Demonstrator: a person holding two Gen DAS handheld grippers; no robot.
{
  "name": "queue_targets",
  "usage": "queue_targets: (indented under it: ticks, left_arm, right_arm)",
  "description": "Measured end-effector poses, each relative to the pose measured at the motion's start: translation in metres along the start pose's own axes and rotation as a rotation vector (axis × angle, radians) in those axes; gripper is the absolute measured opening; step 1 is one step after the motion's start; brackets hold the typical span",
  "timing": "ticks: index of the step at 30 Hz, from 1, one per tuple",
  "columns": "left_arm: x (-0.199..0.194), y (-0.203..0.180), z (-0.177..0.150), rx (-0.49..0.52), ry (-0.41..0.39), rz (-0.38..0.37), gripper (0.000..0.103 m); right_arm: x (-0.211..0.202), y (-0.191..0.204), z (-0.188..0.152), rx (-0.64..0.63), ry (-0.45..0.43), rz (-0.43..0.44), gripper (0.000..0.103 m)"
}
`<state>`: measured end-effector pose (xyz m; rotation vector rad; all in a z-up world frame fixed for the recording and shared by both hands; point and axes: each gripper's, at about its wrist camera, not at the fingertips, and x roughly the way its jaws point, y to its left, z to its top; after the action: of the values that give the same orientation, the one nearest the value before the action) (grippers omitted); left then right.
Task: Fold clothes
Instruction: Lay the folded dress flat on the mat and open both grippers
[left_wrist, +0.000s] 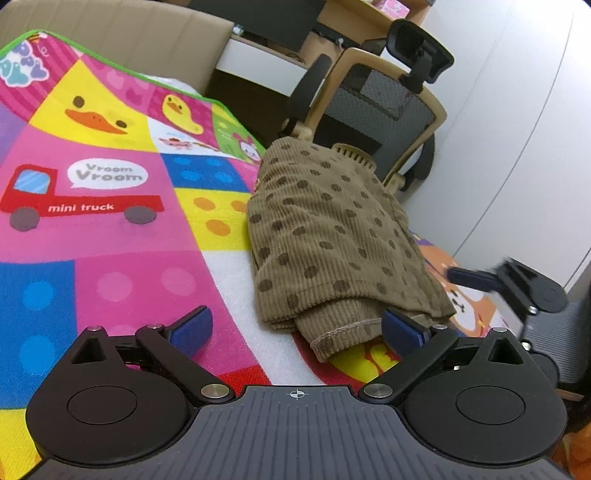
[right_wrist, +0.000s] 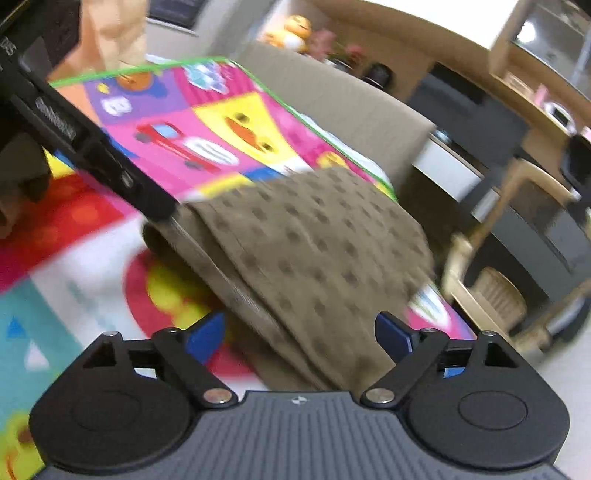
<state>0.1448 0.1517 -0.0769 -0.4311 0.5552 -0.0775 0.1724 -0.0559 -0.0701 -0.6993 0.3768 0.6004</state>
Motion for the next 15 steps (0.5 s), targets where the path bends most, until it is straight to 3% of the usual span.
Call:
queue_targets:
  ticks: [3,6,10,12,15]
  left_arm:
    - [0.001,-0.004,0.000,0.020,0.006,0.021,0.101]
    - [0.000,-0.009,-0.003,0.034,0.002,0.059,0.101]
    - [-0.004,-0.025,-0.009,0.088,0.010,0.189,0.103]
    - [-0.006,-0.037,-0.015,0.132,0.025,0.253,0.103]
    - [-0.010,-0.057,-0.028,0.215,0.043,0.278,0.103]
  right_arm:
    - [0.001,-0.018,-0.021,0.095,0.076,-0.126,0.091]
    - [-0.003,-0.044,-0.034,0.300,0.117,-0.154,0.102]
    - [-0.029,-0.057,-0.050,0.514,0.110,-0.059,0.103]
    - [-0.034,-0.055,-0.057,0.547,0.139,-0.013,0.103]
    - [-0.036,-0.049,-0.063,0.554,0.158,0.021,0.103]
